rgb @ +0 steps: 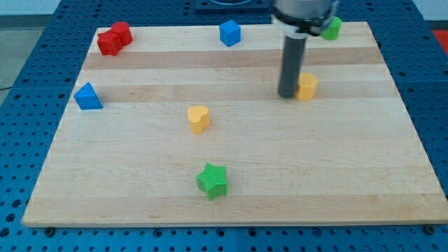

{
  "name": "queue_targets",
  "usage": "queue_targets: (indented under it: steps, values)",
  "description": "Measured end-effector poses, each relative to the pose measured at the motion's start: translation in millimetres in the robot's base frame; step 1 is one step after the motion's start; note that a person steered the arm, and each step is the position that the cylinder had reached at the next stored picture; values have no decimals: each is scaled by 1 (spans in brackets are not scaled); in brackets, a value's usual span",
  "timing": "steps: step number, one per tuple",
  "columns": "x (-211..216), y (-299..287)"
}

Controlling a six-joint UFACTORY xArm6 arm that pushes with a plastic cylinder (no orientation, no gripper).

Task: Move your arm to the top of the board

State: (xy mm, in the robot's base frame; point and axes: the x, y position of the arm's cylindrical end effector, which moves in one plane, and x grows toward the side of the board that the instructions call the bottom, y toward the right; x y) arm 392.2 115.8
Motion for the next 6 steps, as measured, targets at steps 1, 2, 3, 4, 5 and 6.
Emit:
queue_targets:
  steps: [1, 2, 3, 4, 5, 6]
  values:
    - [-23, 3]
    - [-38, 20]
    - [-27, 55]
    - [-11, 69]
    - [-11, 68]
    - [-15, 54]
